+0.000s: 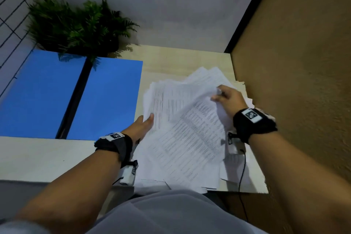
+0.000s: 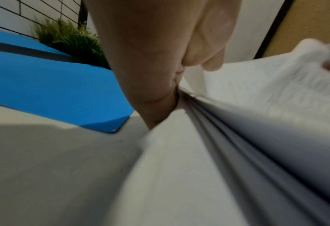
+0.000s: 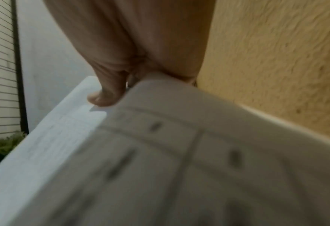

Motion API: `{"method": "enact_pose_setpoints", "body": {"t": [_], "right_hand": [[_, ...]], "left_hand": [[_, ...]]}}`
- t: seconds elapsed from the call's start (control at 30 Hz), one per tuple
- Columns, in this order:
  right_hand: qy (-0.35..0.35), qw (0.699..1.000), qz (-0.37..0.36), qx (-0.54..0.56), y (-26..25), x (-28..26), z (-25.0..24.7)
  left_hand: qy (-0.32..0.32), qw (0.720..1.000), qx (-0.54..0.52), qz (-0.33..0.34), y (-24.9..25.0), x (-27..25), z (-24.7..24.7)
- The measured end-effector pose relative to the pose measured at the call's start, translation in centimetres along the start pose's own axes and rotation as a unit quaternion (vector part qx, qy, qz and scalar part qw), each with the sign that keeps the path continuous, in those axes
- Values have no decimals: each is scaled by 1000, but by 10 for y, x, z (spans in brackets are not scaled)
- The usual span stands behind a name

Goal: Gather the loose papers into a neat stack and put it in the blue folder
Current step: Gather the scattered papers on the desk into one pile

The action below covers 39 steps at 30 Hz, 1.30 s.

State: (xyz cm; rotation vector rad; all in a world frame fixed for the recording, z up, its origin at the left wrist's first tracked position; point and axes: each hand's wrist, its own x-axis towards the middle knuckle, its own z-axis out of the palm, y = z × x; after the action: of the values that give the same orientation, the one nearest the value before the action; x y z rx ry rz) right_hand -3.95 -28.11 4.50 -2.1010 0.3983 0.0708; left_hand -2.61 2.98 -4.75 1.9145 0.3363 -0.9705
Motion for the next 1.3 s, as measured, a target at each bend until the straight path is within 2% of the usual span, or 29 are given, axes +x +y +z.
{"method": "enact_pose_setpoints", "body": {"t": [0.13,0.2,0.3,0.4,0.5,0.53,0.57,0.67,0.7,0.73,0.83,0.97,1.03,1.1,1.17,1.2,1.23,1.3], "right_hand": [[-29,989,58,-136,0,-1,26],[-31,972,118,-203,7,-10,25],[-31,941,218,-257,33,-30,11],[59,929,327,-165,57,-55,-2],[199,890,393,-114,64,-82,-3],[226,877,407,-115,73,-87,-2],[218,877,415,-105,72,-94,-1],[49,917,396,2,75,-104,-2],[14,927,375,-2,72,-103,-4],[3,937,343,-63,70,-98,-8],[24,946,216,-241,58,-65,-19],[38,912,122,-389,27,-12,-13],[77,907,65,-408,3,7,4],[172,921,9,-350,-12,10,24],[276,928,33,-247,-8,-1,39],[310,927,88,-192,-2,-11,45],[320,923,163,-136,10,-22,51],[275,909,310,-44,37,-45,63]], "left_hand": [[39,998,16,50,-9,5,8],[57,996,9,72,-14,11,11],[72,995,13,71,-14,12,15],[72,996,20,58,-9,9,19],[64,996,32,57,-7,10,20],[62,996,31,57,-7,9,22],[62,996,24,60,-7,8,22],[50,997,14,62,-7,3,23],[44,997,14,62,-7,3,22],[38,997,13,60,-5,2,20],[20,998,3,55,-9,10,16],[15,1000,-10,6,-4,3,15],[17,1000,-23,-8,-1,-2,18],[21,999,-39,1,-1,-1,20],[31,999,-42,16,-3,2,22],[34,998,-39,23,-2,1,23],[39,998,-36,27,-1,1,23],[39,998,-46,27,-2,1,23]]}}
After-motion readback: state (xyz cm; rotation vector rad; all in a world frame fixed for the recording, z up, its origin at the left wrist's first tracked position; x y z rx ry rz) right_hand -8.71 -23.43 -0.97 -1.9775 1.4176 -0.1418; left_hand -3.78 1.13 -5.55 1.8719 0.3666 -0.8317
